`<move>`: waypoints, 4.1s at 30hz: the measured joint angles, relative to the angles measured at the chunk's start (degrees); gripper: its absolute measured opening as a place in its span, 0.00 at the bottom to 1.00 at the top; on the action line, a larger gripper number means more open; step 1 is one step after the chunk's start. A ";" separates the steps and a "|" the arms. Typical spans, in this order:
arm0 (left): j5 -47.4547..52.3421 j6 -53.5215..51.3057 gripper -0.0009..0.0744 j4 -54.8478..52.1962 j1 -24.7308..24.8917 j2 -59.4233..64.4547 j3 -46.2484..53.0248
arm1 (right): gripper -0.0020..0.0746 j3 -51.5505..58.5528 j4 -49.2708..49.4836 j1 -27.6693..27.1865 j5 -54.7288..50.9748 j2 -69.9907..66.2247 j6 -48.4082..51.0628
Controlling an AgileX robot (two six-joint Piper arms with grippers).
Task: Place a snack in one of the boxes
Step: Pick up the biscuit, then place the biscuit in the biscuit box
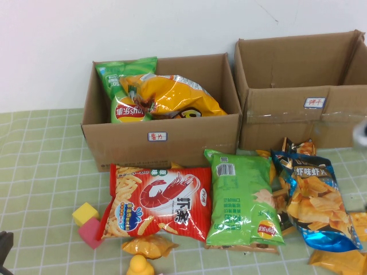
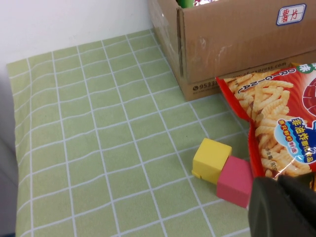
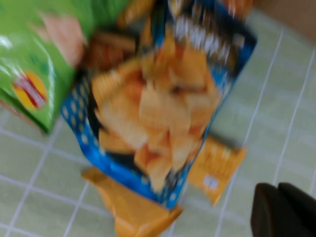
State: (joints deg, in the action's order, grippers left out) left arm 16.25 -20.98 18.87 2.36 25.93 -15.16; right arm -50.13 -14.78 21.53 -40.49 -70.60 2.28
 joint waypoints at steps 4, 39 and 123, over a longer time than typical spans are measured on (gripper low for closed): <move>0.00 0.00 0.01 0.10 0.00 0.00 0.00 | 0.03 8.05 -1.59 0.00 2.85 0.36 -5.27; 19.12 -11.95 0.01 18.69 13.64 53.26 -31.28 | 0.03 19.33 16.07 0.00 2.19 21.51 12.74; -4.75 15.07 0.13 -18.51 43.39 79.90 -81.09 | 0.02 19.67 15.94 0.00 4.82 21.76 12.63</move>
State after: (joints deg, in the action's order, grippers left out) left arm 11.50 -5.91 0.36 45.74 105.83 -96.25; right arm -30.46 1.16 21.53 -35.67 -48.85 14.91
